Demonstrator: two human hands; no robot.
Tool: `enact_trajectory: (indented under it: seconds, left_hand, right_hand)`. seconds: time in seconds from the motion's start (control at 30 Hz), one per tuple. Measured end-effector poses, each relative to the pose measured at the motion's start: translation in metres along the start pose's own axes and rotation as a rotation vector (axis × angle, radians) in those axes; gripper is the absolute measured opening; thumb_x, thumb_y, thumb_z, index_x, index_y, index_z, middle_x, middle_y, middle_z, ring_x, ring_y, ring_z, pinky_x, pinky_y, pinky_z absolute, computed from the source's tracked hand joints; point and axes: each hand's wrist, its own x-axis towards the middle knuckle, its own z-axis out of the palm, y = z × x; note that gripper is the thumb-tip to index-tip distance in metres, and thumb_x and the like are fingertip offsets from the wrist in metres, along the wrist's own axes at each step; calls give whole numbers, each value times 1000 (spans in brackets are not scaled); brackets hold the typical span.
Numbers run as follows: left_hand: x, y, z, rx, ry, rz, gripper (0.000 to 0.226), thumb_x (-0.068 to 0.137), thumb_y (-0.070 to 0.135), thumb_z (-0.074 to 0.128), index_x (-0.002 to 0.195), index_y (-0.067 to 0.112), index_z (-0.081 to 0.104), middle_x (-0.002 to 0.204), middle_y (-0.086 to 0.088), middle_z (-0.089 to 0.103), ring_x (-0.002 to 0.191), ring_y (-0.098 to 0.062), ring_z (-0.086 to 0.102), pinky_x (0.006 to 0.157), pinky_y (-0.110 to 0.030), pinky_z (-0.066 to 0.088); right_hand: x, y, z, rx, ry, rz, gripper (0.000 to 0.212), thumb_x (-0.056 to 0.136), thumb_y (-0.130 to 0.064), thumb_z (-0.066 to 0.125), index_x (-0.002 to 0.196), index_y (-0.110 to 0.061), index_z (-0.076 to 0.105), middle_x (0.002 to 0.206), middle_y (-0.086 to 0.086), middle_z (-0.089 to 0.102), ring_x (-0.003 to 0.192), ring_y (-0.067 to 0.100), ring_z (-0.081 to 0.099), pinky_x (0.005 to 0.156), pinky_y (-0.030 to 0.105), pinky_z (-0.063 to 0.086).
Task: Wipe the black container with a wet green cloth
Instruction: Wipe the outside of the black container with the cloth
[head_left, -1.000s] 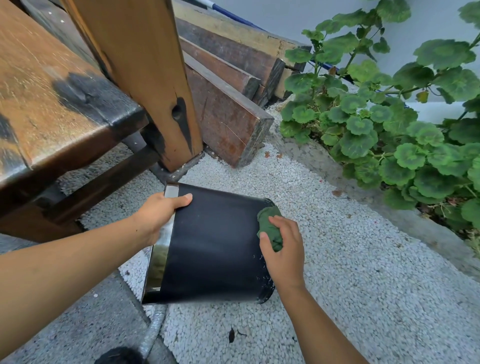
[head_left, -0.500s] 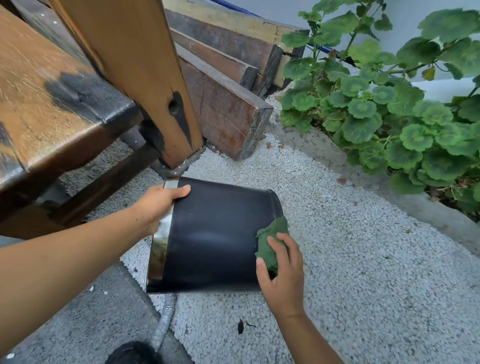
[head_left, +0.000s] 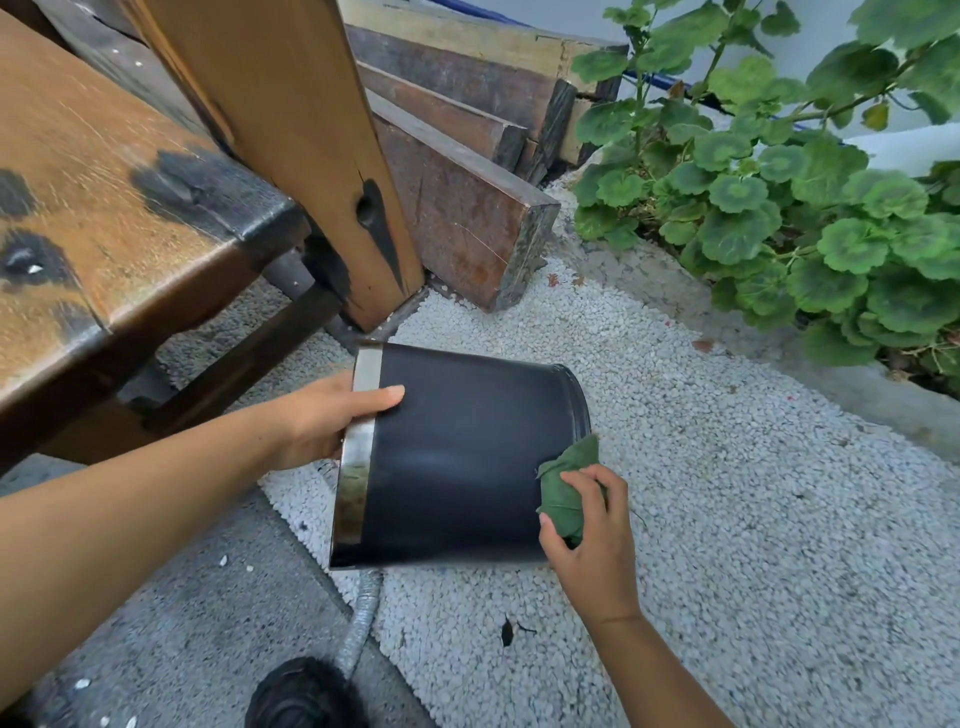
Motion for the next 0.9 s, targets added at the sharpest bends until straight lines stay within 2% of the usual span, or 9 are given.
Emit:
enact_trajectory:
  seconds: [0.07,0.17,0.37,0.43,0.5,0.6,0.7,0.77,0.9]
  left_hand:
    - [-15,-11,-7,221,-131,-77,41,90,27,76,127,24,60,114,-5,78,100,-27,75,82,-41,61]
    - [-30,-28,-7,360,-229,-227,51,83,6,79,127,13,56,119,-17,73,105,-40,70,85,-45,61]
    - [-38,-22,5,377,-8,-4,34,93,-7,62,123,9,61,114,-27,73,101,-43,70,90,-52,56]
    - [-37,-10,6,294,78,91,31,96,-6,59,123,8,63,115,-34,69,94,-39,66,85,-54,54]
    - [-37,0,11,107,136,160,26,99,0,57,123,6,63,122,-35,65,96,-35,64,81,-46,49]
    - [-41,6,19,-226,69,178,33,94,13,66,127,13,62,123,-22,71,101,-31,72,82,-41,58]
    - [-44,7,23,-277,-2,125,49,78,13,82,123,20,65,120,-16,75,109,-34,71,92,-50,58]
    - [-40,10,26,-295,83,113,39,83,4,75,120,14,66,122,-21,72,109,-38,68,101,-55,51]
    - [-31,16,29,-294,244,77,25,91,-1,67,112,12,66,120,-20,73,96,-30,70,98,-49,53]
  right_hand:
    - [3,1,-2,26,9,21,47,79,-14,81,121,-20,59,133,-8,41,119,16,52,94,31,54]
    - [10,1,-6,65,-1,43,47,80,-13,80,121,-23,58,133,-13,39,118,15,54,93,30,55]
    - [41,-7,-16,90,-96,97,46,85,-18,76,126,-25,57,134,-12,40,119,11,52,97,28,48]
    - [65,-15,-25,115,-137,145,44,84,-19,76,124,-29,59,129,-12,46,110,8,54,91,22,45]
    - [90,-23,-36,130,-202,212,38,82,-21,75,116,-34,63,120,-10,54,100,7,56,79,18,43]
    - [121,-31,-50,201,-323,347,24,79,-23,75,90,-43,68,99,-9,65,84,11,61,68,25,45]
    - [145,-33,-54,213,-436,420,14,77,-23,72,87,-33,72,80,-8,67,72,15,59,61,28,43]
    - [156,-37,-51,183,-489,432,13,79,-21,71,91,-26,75,77,-6,66,66,13,56,55,25,39]
    - [175,-49,-41,153,-530,451,15,81,-19,69,94,-20,76,79,-1,65,66,14,55,56,25,37]
